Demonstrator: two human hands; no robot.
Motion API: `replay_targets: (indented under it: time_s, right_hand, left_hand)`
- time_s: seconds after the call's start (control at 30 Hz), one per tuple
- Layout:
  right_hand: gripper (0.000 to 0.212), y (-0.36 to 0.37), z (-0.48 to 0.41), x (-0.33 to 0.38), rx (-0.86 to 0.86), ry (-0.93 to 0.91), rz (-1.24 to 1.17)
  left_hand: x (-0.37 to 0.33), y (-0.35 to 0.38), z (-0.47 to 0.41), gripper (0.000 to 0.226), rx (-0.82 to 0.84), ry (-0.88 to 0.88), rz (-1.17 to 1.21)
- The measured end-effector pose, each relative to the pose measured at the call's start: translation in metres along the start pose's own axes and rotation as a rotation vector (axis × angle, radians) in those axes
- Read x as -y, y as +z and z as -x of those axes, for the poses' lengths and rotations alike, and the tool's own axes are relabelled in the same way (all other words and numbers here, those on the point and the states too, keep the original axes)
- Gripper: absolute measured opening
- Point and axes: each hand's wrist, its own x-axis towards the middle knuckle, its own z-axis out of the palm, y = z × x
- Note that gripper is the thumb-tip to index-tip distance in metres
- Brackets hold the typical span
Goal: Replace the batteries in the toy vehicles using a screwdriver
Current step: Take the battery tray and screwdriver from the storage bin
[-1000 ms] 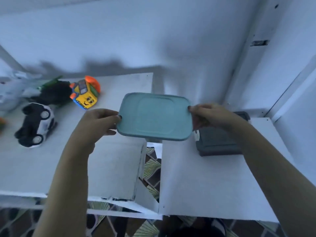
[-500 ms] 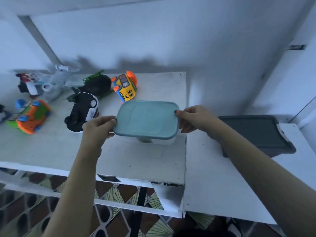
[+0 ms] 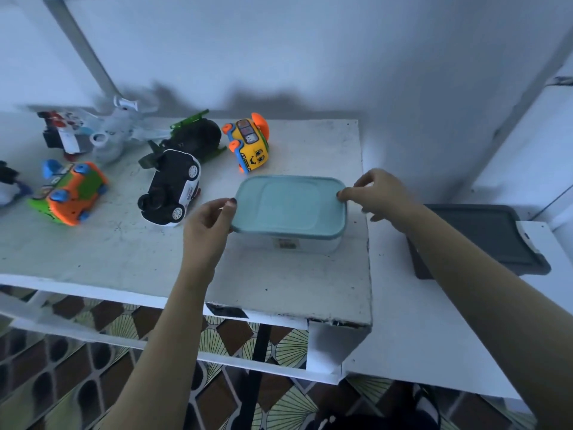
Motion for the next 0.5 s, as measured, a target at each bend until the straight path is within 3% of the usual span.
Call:
replay_targets:
  time_s: [0.13, 0.27, 0.37, 0.5]
  right_hand:
    - [0.040, 0.010, 0.000, 0.021, -0.105, -0.200, 0.238]
    - [0.039, 0.036, -0.005, 0.045, -0.065, -0.356, 0.334]
    - [0.037, 0.057, -0.010, 0.064, -0.012, -0.440, 0.388]
    - [0.040, 0.080, -0.018, 0.083, 0.033, -0.454, 0.435]
  left_hand:
    - [0.017, -0.004, 0.004, 0.089, 0.241, 0.055, -0.035]
    - [0.030, -0.003, 0.004, 0.136, 0.294, 0.104, -0.247]
    - [0.032, -0.001, 0.004, 0.136, 0.257, 0.102, -0.308]
    - [0.033, -0.003, 0.001, 0.104, 0.263, 0.161, -0.238]
